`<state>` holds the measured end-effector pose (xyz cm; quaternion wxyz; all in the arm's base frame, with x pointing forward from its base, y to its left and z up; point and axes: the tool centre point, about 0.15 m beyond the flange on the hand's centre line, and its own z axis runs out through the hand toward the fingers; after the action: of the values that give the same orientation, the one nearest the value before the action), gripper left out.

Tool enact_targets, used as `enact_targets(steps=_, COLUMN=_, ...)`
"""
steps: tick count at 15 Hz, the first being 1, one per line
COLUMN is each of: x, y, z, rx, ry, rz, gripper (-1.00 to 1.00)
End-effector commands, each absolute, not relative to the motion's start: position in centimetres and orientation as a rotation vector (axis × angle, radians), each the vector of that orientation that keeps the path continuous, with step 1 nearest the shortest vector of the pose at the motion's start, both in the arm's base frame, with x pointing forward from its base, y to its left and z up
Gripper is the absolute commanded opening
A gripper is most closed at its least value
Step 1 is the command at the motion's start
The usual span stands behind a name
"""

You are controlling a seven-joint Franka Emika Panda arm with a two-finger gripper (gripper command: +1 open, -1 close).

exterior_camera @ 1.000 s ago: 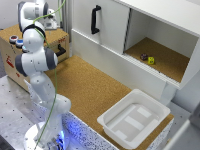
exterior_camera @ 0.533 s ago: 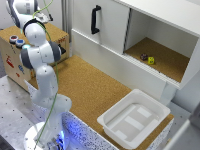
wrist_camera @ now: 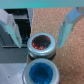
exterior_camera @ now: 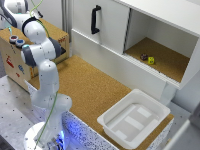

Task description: Push down the red button to turn on the red light

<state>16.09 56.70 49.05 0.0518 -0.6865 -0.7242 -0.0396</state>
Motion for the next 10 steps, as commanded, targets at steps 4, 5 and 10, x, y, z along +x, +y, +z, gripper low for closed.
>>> enact_targets(steps=4, x=18.7, y=62.8, z=48.8, rx=-2.19, ry=-2.233, rz=0.073, gripper=-1.0)
enact_targets(steps=5, x=18.7, y=63.0, z=48.7, rx=-2.182, ry=-2.232, rz=0.082, gripper=-1.0)
enact_targets(steps=10, x=17.2, y=64.8, z=46.5, rx=-2.114, ry=-2.215, rz=0.18, gripper=-1.0)
